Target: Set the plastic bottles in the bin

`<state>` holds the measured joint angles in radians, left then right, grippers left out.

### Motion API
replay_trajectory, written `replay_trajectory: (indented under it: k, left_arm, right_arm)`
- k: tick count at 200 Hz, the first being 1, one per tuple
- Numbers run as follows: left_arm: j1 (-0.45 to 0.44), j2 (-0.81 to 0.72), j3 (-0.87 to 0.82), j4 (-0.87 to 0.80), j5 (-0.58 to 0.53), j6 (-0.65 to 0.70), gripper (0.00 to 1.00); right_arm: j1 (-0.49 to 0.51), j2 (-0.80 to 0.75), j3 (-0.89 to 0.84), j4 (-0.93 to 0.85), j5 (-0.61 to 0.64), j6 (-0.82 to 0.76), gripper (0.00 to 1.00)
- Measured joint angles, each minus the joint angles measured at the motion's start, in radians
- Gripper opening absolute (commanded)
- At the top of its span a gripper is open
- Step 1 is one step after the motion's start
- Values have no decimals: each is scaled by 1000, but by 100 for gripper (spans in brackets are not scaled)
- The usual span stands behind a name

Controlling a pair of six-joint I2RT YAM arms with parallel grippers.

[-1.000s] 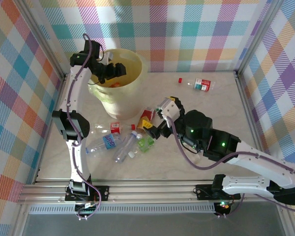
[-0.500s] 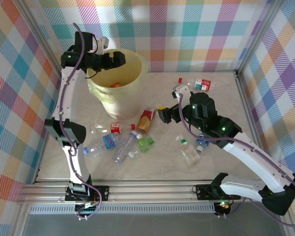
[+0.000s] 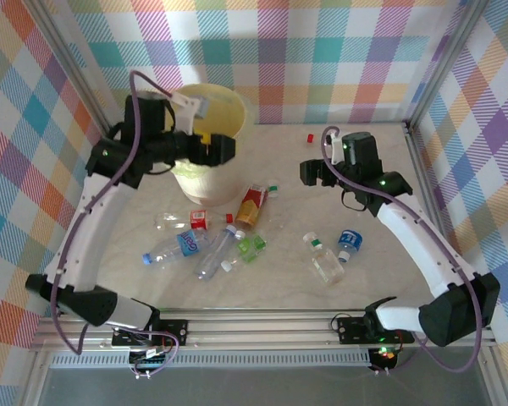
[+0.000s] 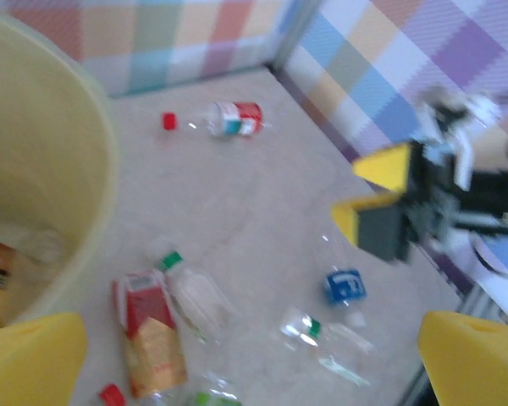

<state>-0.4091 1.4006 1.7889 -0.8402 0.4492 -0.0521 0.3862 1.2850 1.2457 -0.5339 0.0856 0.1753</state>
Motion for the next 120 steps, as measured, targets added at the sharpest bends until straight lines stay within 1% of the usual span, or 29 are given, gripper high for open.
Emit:
replay_trajectory:
  k: [24, 48, 83, 105, 120]
  left_arm:
    - [-84, -105, -159, 34, 1, -23, 100]
    - [-133, -206, -320, 105, 30, -77, 100]
    - [-194, -303, -517, 216, 76, -164, 100]
    - [-231, -334, -602, 277, 87, -200, 100]
    - [-250, -355, -648, 319, 92, -223, 100]
  right_arm:
    - [-14, 2, -13, -68, 77, 87, 100]
    - [-31, -39, -87, -117, 129, 167, 100]
    - [-75, -101, -229, -179, 160, 263, 100]
    - [-100, -106, -315, -194, 167, 315, 95]
    - [-109, -108, -373, -194, 168, 342, 94]
